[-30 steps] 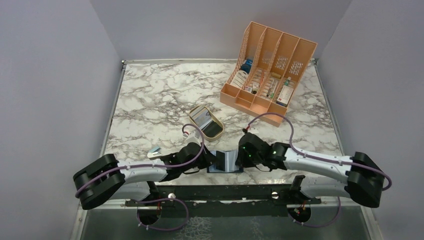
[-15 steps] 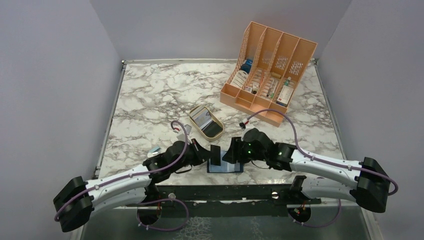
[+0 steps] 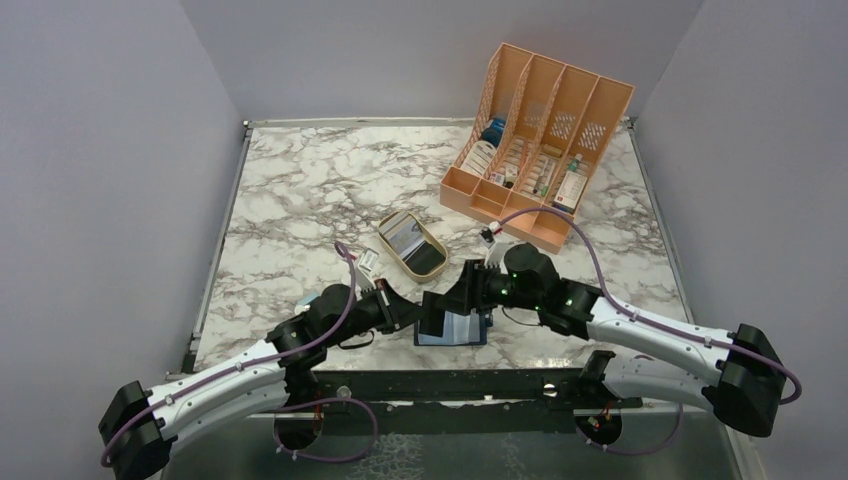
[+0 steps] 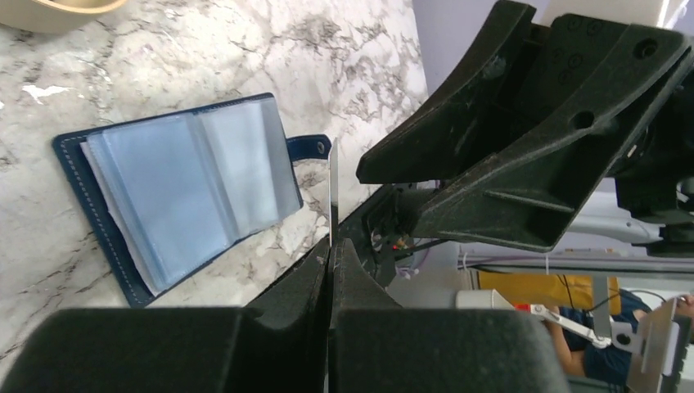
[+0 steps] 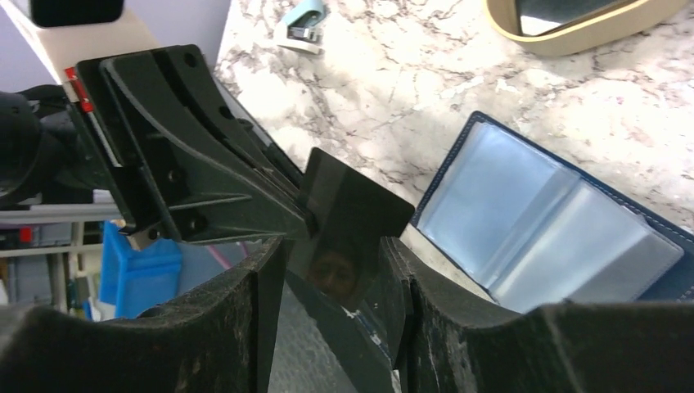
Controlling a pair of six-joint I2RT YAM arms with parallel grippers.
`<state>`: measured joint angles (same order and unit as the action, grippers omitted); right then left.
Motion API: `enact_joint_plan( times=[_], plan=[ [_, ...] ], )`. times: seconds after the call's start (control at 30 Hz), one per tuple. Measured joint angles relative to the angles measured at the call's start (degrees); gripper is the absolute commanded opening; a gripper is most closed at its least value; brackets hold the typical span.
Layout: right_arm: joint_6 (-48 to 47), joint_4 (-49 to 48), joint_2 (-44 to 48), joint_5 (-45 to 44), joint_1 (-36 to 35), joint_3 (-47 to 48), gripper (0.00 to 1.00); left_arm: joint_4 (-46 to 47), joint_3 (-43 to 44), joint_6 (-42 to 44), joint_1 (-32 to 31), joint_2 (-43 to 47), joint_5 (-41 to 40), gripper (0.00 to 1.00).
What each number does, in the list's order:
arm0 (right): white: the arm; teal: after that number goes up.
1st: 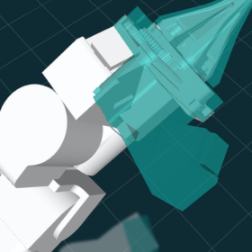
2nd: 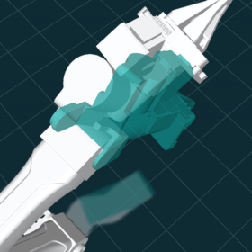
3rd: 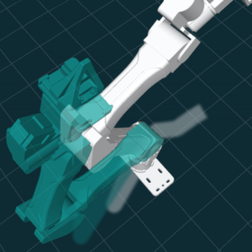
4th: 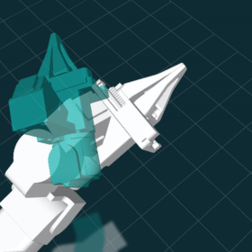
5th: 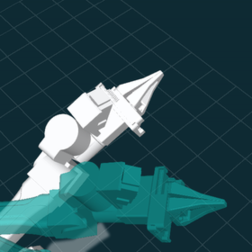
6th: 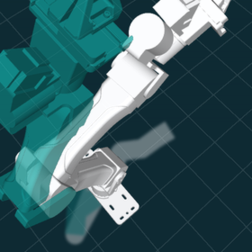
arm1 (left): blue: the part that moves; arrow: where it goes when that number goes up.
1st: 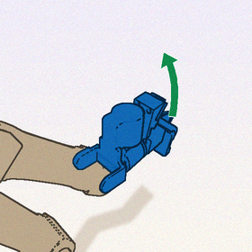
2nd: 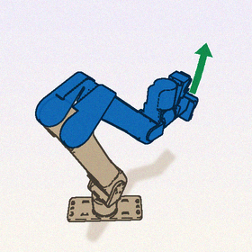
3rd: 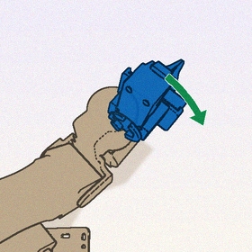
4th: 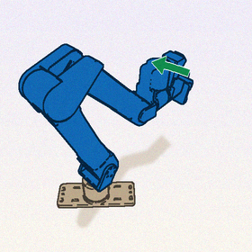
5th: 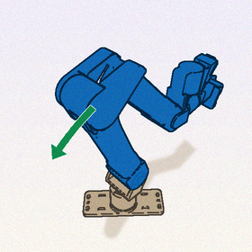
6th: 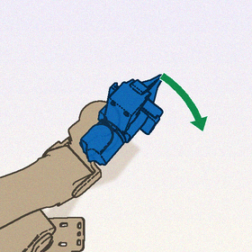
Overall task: Put the credit cards into the card holder
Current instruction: Adjust the credit card.
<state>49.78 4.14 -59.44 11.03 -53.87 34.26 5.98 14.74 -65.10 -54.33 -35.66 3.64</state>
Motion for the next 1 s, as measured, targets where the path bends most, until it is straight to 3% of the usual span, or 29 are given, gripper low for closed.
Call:
enact_joint_plan(
  times=[0.1, 0.23, 0.43, 0.63, 0.9, 1.0],
  plan=[
    [0.52, -1.20, 0.00, 2.05, 0.48, -0.02, 0.45, 1.27, -0.33, 0.02, 0.00, 0.15, 1.46, 0.00],
    [1.68, -2.95, 0.11, 3.93, 1.27, -0.57, 0.53, 4.87, -2.12, -1.25, 0.00, 0.98, 3.06, 0.00],
    [4.13, -2.99, 1.33, 4.50, 2.25, -1.92, 0.54, 6.49, -3.52, -2.40, 0.07, 2.80, 3.67, 0.00],
    [5.51, -2.86, 2.99, 4.50, 2.75, -1.95, 0.47, 7.32, -3.52, -3.15, 0.22, 3.61, 3.91, 0.00],
    [6.75, -2.84, 3.54, 4.52, 2.99, -2.75, 0.53, 8.20, -3.52, -4.44, 0.26, 4.87, 4.13, 0.00],
    [6.97, -2.45, 3.54, 4.48, 2.99, -2.75, 0.44, 8.70, -3.52, -4.68, 0.26, 4.96, 4.15, 0.00]
  ],
)
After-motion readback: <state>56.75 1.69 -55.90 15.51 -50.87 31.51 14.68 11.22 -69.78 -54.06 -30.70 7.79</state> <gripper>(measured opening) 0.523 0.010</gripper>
